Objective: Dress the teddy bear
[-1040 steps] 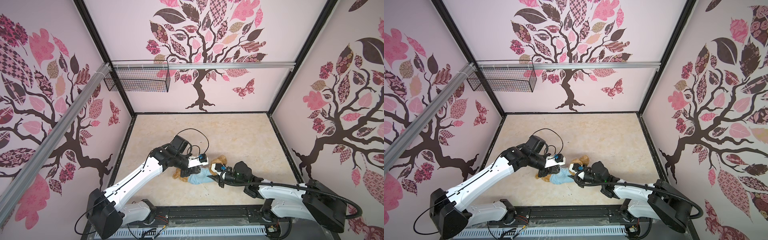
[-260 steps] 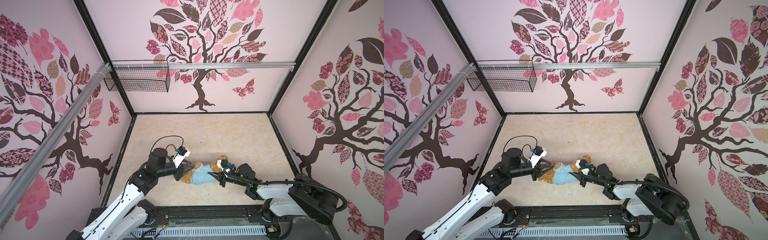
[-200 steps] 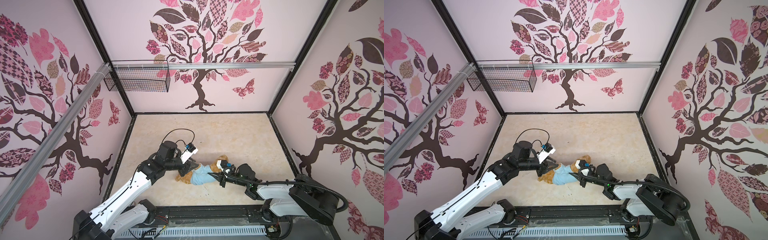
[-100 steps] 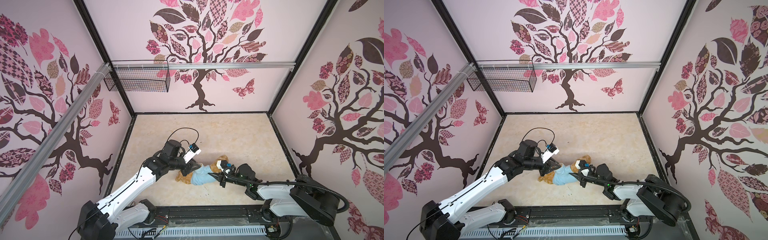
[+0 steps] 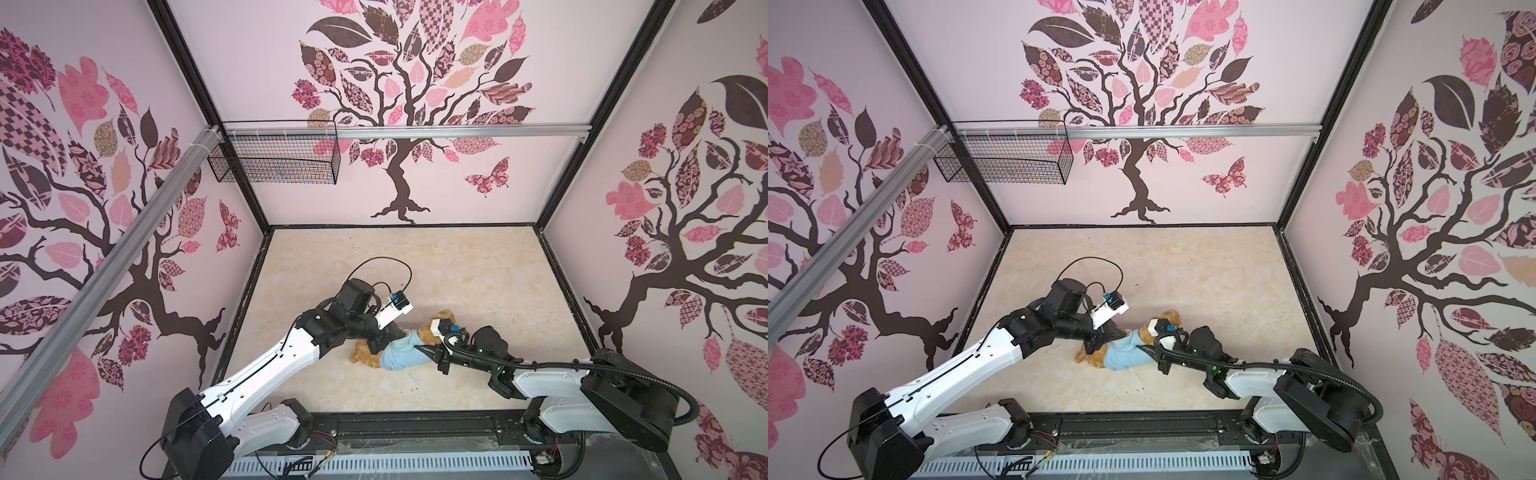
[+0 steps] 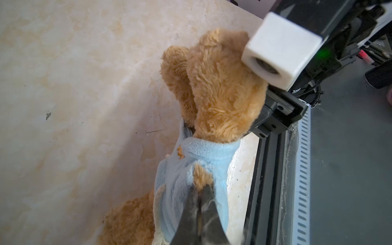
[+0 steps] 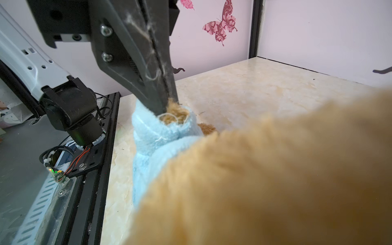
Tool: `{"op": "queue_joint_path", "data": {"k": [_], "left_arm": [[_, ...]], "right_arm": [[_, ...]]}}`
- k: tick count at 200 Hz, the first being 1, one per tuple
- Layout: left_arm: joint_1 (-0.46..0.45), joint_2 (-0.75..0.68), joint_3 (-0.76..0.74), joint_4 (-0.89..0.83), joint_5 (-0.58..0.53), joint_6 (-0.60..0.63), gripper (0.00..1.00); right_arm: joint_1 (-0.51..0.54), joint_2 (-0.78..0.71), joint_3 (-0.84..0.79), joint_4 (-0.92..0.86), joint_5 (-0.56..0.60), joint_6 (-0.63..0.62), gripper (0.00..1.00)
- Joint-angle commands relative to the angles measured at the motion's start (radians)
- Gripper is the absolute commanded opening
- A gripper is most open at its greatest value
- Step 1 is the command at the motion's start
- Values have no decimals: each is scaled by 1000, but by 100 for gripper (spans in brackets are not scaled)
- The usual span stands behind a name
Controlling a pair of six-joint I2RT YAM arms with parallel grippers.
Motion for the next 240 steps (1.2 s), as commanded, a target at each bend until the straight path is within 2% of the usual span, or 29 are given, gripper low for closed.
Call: {"op": "queue_joint_path", "data": {"k": [1, 22, 34, 46, 76, 96, 107, 125, 137, 160, 181, 209, 240], "left_arm": [[10, -85, 2, 127, -25, -155, 0], [94, -201, -155, 465, 38, -451, 0], [150, -233, -227, 590, 54, -581, 0], [177, -251, -280, 648, 41, -646, 0], [200, -285, -362, 713, 14, -703, 0], [200, -299, -366, 635, 40, -613, 0], [193, -293, -343, 529, 84, -484, 0], [149, -272, -292, 314, 65, -277, 0], [136, -259, -266, 233, 42, -208, 11], [124, -256, -232, 209, 48, -185, 29], [85, -251, -204, 218, 30, -180, 38], [69, -191, -144, 183, -8, -142, 44], [56, -99, -66, 123, -8, -98, 46]], "right_arm": [[5, -23, -17, 6, 111, 79, 0], [5, -38, -78, 57, 216, 163, 0], [5, -42, -99, 70, 257, 208, 0], [5, -37, -101, 74, 271, 239, 0], [5, 12, -90, 79, 293, 267, 0], [5, 29, -86, 69, 303, 242, 0], [6, 27, -79, 59, 279, 204, 0], [5, 23, -55, 37, 188, 127, 0], [7, 15, -48, 39, 125, 83, 0], [27, -9, -25, -11, 76, 2, 0], [45, -16, -19, -33, 70, -36, 0], [61, -14, -16, -33, 69, -49, 0], [76, -10, -13, -32, 76, -53, 0]]}}
